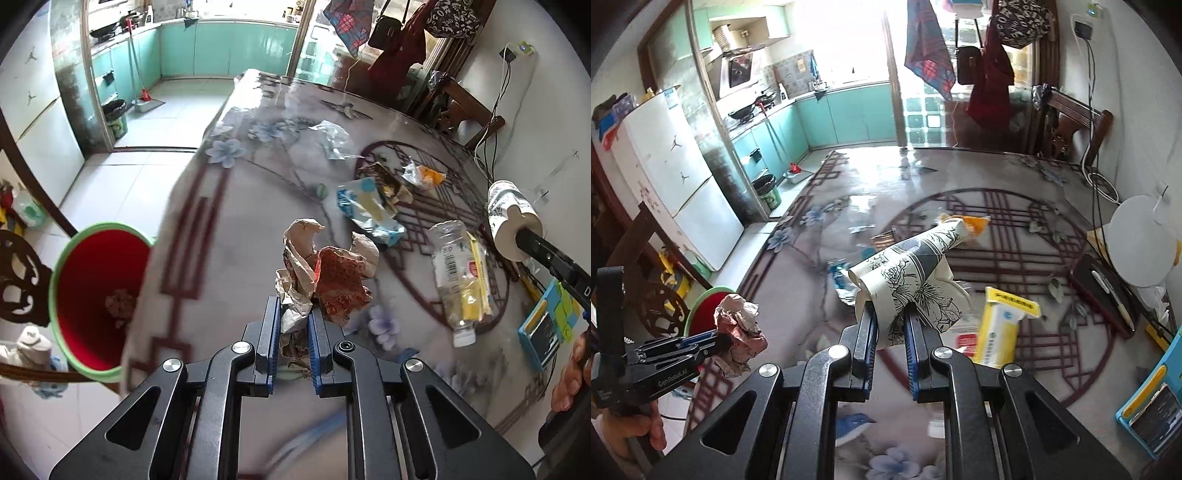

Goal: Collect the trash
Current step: 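Lift rolled printed paper with right tool while left tool lifts crumpled brown paper, then carry brown paper and rolled paper over the red bucket with both tools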

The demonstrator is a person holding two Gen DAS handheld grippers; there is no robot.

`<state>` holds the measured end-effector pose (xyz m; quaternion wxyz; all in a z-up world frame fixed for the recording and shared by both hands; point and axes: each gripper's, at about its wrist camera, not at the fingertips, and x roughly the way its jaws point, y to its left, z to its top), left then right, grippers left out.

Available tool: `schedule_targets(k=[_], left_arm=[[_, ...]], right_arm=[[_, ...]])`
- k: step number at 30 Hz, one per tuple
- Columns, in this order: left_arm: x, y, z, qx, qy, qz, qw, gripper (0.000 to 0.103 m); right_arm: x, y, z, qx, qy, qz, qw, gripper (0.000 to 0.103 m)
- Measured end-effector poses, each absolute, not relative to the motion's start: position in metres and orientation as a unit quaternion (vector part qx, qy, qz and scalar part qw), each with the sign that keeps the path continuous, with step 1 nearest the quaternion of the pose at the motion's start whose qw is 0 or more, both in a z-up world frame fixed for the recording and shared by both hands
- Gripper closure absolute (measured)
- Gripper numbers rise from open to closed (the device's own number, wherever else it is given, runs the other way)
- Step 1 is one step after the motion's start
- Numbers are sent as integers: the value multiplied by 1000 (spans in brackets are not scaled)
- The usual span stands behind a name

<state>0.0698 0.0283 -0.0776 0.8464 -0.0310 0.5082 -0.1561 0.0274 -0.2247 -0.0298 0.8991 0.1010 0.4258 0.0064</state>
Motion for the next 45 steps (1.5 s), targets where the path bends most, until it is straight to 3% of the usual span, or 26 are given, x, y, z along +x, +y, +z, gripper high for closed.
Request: schedule_targets(k=[45], left_arm=[[106, 238, -109, -58, 526, -105, 842, 90]], right_arm=[[71, 27, -11, 45, 429, 60, 900, 91]])
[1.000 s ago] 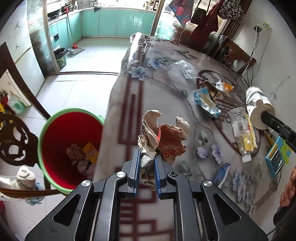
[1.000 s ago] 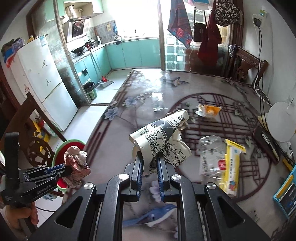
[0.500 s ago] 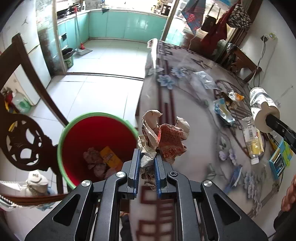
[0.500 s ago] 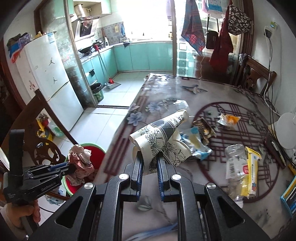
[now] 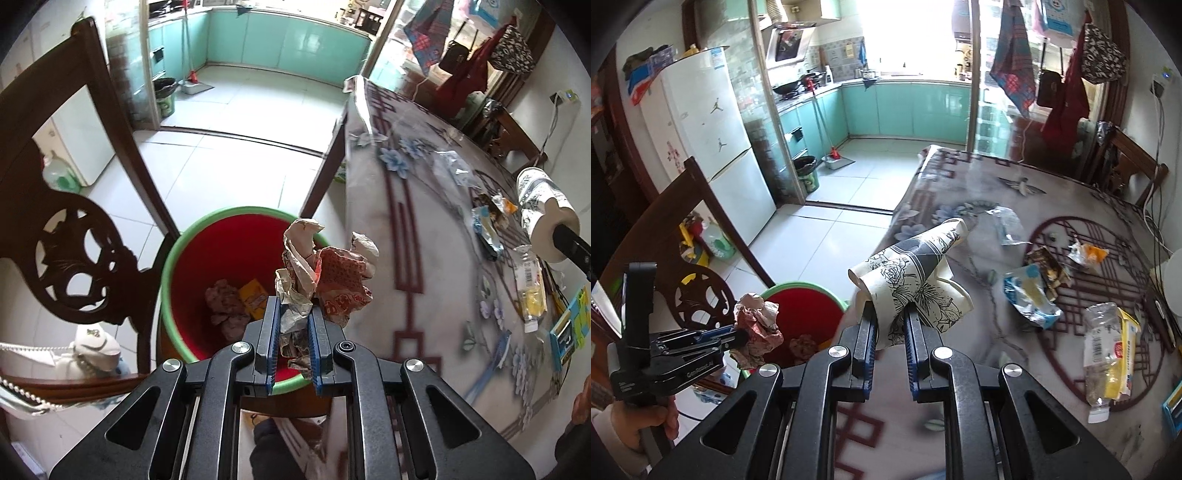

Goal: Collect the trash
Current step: 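Carry brown paper and rolled paper over the red bucket with both tools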

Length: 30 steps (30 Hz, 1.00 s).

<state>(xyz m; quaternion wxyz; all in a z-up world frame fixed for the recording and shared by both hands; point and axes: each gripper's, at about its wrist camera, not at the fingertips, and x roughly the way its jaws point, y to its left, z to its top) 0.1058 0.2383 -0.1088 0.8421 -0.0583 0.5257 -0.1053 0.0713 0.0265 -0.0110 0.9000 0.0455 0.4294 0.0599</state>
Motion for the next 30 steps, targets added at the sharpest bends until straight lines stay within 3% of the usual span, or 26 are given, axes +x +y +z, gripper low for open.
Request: schedule_targets(k=[30], left_arm=[[122, 281, -158, -59, 574, -66, 814, 89]], right_arm=[[102, 115, -43, 17, 476, 134, 869, 91]])
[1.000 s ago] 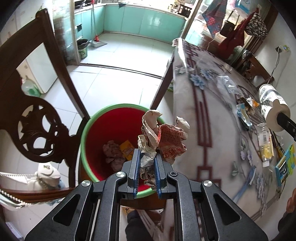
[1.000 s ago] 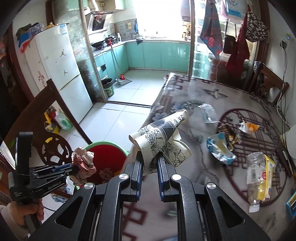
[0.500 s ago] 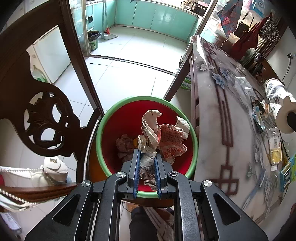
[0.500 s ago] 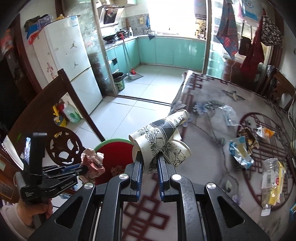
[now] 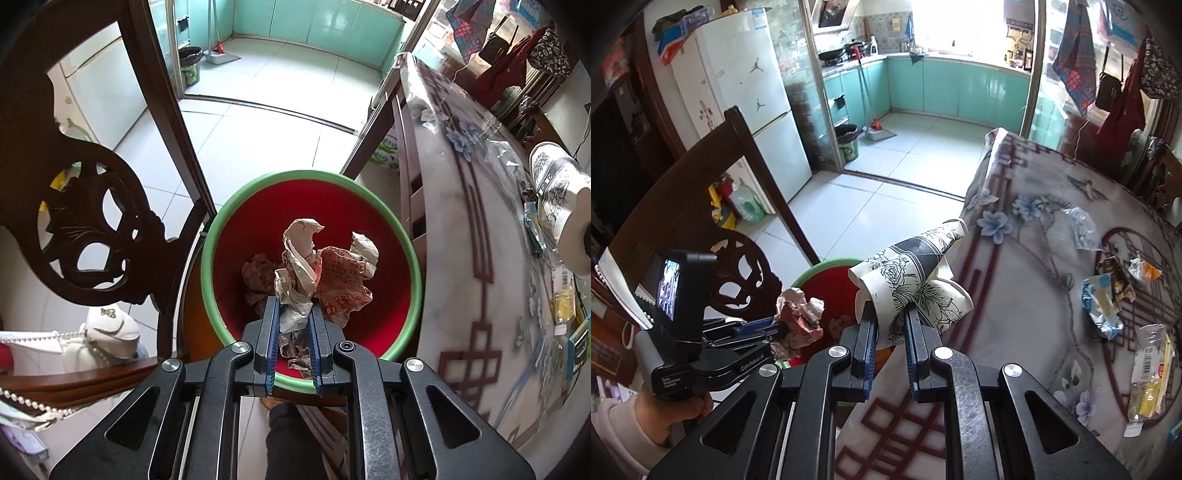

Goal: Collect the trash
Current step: 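Carry brown paper and rolled paper over the red bucket with both tools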

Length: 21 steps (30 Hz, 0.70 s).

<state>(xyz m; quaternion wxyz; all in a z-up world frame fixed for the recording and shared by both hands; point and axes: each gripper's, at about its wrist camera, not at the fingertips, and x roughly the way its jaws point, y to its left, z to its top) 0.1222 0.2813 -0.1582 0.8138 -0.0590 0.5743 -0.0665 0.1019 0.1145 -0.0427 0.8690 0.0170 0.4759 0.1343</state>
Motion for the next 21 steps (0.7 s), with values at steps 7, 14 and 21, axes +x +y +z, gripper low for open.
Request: schedule_targets(k=[7, 14, 21], left_arm=[[130, 284, -169, -63, 589, -70, 802, 89], [138, 283, -173, -57, 594, -71, 799, 89], [148, 283, -175, -52, 596, -74, 798, 90]], right_arm=[[108, 123, -58, 21, 495, 143, 857, 91], [113, 131, -68, 16, 511, 146, 847, 91], [121, 135, -76, 13, 522, 146, 840, 91]])
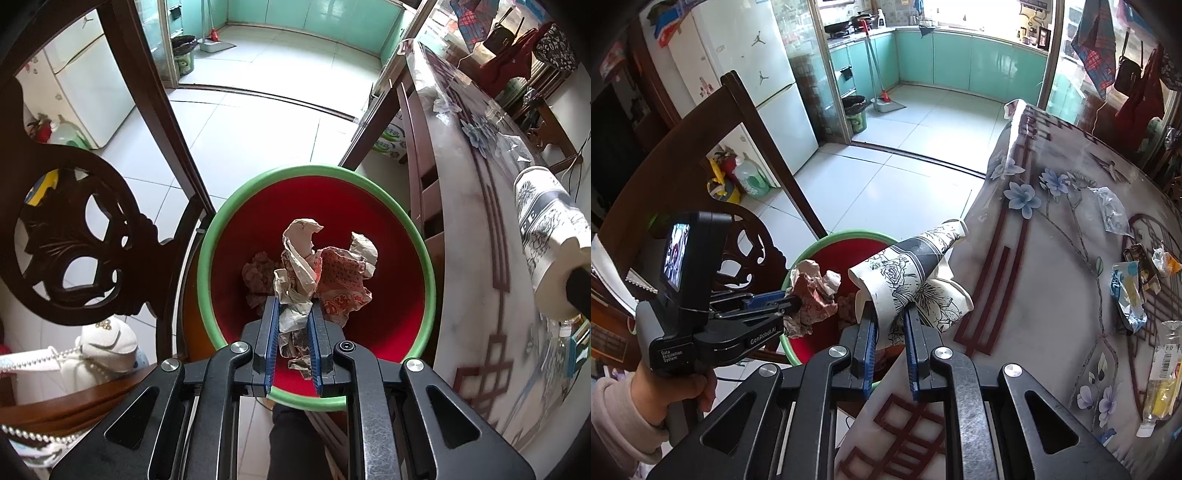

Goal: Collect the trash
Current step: 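Carry brown paper and rolled paper over the red bucket with both tools, then open left tool and right tool to drop both papers into bucket, then reach to the table and grasp yellow carton with right tool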

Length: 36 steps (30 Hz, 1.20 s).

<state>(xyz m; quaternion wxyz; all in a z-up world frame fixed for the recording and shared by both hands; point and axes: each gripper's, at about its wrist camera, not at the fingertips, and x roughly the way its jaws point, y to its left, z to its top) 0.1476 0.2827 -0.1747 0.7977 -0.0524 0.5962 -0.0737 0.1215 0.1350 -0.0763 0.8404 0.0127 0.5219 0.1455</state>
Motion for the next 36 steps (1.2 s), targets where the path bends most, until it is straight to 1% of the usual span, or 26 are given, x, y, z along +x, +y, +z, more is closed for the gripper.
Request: schedule_targets(k=[4, 6, 11, 13, 14, 15, 17, 19, 21, 23, 26, 27, 29, 32, 36], left_arm=[[152, 284, -176, -53, 598, -70, 797, 89], [155, 285, -177, -56, 600, -66, 795, 86], [158, 286, -175, -57, 597, -64, 798, 84], [158, 287, -175, -57, 596, -61, 798, 82], [158, 288, -174, -57, 595, -60, 799, 79], [158, 289, -174, -59, 594, -59, 800, 77], [156, 291, -173, -63, 593, -56, 801, 76], [156, 292, -173, -65, 593, -54, 801, 74], [155, 293, -172, -66, 592, -53, 802, 66], [153, 293, -171, -65, 590, -51, 803, 59], [151, 289, -169, -62, 587, -50, 806, 55], [151, 288, -169, -62, 586, -50, 806, 49], [149, 286, -167, -63, 583, -50, 808, 43], [148, 278, -165, -60, 583, -54, 809, 43], [145, 265, -164, -52, 581, -60, 810, 43]], right_arm=[[124, 138, -81, 11, 528, 146, 836, 91], [126, 139, -83, 12, 530, 147, 835, 91], [126, 142, -83, 10, 530, 149, 835, 91], [126, 143, -83, 10, 528, 151, 836, 91], [126, 144, -82, 10, 526, 151, 837, 91], [127, 144, -82, 10, 526, 152, 837, 89], [127, 145, -82, 10, 526, 153, 837, 87], [127, 145, -83, 11, 526, 154, 837, 86], [126, 144, -81, 12, 525, 154, 837, 81], [124, 142, -79, 12, 522, 152, 839, 79], [121, 137, -76, 11, 518, 148, 842, 76], [120, 134, -76, 12, 517, 146, 844, 74], [117, 126, -73, 16, 513, 140, 847, 69], [111, 114, -69, 24, 509, 128, 851, 65], [103, 92, -65, 37, 505, 111, 855, 64]])
